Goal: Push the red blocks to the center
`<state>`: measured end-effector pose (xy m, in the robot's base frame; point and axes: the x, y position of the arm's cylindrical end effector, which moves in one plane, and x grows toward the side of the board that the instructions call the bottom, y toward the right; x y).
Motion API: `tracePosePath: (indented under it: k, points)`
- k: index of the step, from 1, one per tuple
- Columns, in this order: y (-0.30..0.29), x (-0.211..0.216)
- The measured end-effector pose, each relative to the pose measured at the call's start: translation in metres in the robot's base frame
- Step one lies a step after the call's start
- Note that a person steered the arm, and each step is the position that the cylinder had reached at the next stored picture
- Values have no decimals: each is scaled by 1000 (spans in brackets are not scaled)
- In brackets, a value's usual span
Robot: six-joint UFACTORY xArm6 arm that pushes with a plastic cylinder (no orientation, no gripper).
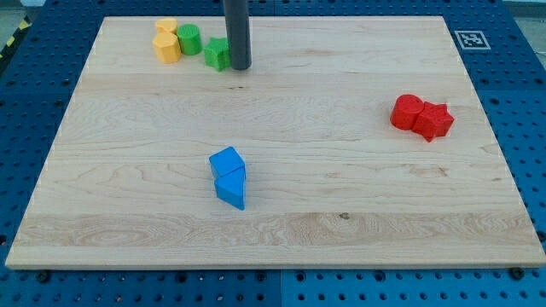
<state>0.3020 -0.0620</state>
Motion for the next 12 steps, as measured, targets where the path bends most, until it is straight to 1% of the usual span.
tracePosePath:
  k: [2,3,6,7,8,9,10,11,12]
  points:
    - [-27,-29]
    - [-13,-16]
    - [139,115]
    - [197,159]
    - [260,192]
    - [324,183]
    - [359,162]
    - [362,161]
    - [340,159]
